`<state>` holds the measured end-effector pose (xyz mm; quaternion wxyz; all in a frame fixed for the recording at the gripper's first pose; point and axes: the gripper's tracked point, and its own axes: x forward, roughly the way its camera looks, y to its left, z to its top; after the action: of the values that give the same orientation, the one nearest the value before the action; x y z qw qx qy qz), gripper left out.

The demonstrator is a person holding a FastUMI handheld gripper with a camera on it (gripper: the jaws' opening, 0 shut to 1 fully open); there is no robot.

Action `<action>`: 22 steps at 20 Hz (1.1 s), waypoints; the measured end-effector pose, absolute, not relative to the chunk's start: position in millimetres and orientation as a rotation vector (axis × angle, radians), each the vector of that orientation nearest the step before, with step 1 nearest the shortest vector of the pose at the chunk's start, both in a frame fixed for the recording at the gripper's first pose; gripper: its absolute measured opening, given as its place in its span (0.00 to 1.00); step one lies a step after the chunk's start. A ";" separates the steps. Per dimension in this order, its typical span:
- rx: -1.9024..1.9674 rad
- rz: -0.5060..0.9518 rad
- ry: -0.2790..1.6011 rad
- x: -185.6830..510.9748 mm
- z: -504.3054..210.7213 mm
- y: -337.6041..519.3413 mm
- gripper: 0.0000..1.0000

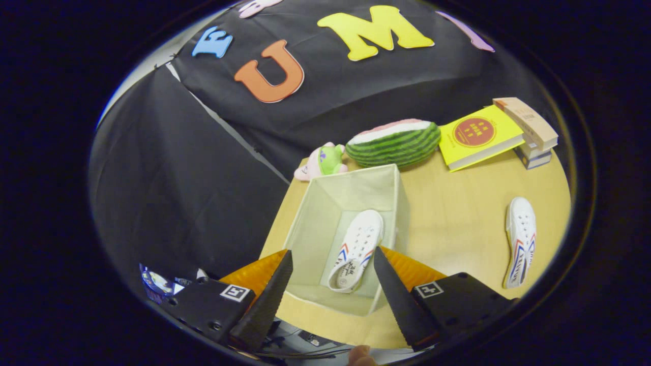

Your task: Open the storage box then place both shoes into the box .Put the left shoe in first, then the right shoe, with the right side of both shoes facing outward in a uniform manner.

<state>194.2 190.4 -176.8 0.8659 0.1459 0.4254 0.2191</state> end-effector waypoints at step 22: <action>0.204 0.145 1.150 177.5 -295.8 -130.5 1.00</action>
<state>177.5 -130.5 -295.8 0.8318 0.0961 0.5425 0.0683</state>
